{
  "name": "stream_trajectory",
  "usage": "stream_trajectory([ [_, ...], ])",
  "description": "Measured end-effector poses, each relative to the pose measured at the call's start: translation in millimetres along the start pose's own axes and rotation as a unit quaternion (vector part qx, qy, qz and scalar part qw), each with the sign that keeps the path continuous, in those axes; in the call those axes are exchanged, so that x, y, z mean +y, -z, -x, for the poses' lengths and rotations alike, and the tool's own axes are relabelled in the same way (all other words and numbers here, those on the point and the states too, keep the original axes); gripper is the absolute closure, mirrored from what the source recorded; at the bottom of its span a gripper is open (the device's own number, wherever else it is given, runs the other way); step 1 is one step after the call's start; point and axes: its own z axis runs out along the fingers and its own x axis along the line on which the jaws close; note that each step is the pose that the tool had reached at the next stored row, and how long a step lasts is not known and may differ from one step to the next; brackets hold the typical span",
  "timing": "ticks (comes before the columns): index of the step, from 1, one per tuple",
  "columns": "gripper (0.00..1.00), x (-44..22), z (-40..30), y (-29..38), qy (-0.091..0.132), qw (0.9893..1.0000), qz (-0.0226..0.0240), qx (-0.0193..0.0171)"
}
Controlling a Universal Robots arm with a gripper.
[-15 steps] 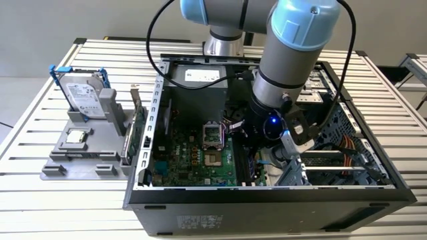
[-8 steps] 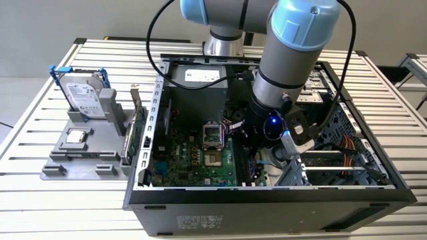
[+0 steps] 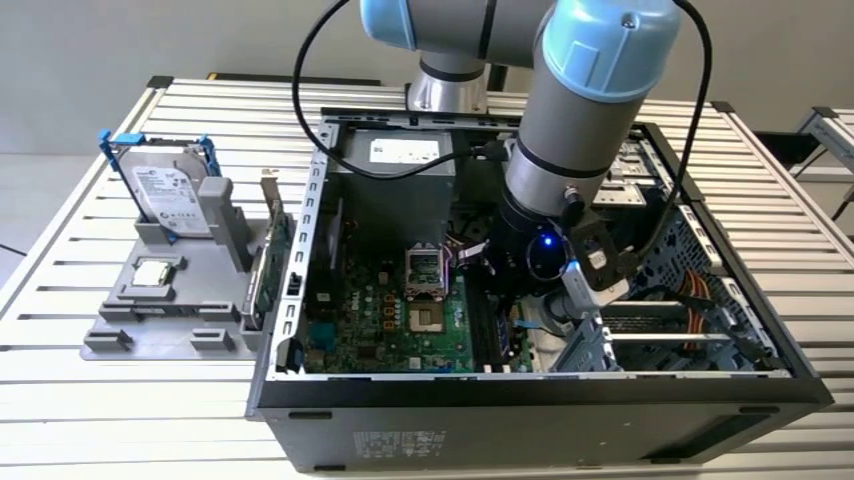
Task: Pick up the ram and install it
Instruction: 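Insert the ram into the slot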
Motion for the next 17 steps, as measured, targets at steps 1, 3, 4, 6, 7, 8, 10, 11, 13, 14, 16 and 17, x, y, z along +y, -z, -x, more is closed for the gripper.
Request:
stream_trajectory([
  [1, 1.0, 0.0, 0.0, 0.0, 0.0, 1.0, 0.0, 0.0],
  [3, 1.0, 0.0, -0.1, 0.0, 0.0, 1.0, -0.0001, 0.0],
  [4, 1.0, 0.0, 0.0, 0.1, 0.0, 1.0, -0.0001, 0.0],
  [6, 1.0, 0.0, 0.9, 0.1, 0.0, 1.0, -0.0002, 0.0],
  [7, 1.0, 0.0, 1.5, 0.1, 0.0, 1.0, -0.0002, 0.0],
  [8, 1.0, 0.1, 1.9, 0.1, 0.0, 1.0, -0.0002, 0.0],
  [10, 1.0, 0.1, 1.9, 0.1, 0.0, 1.0, -0.0001, 0.0],
  [11, 1.0, 0.3, 1.9, 0.1, 0.0, 1.0, -0.0002, 0.0],
  [13, 1.0, 1.4, 1.5, 0.1, 0.0, 1.0, -0.0002, -0.0001],
  [14, 1.0, 1.6, 1.2, 0.1, 0.0, 1.0, -0.0001, 0.0],
  [16, 1.0, 1.7, 0.5, 0.0, 0.0, 1.0, 0.0, 0.0],
  [17, 1.0, 1.7, 0.6, 0.1, 0.0, 1.0, -0.0001, 0.0],
])
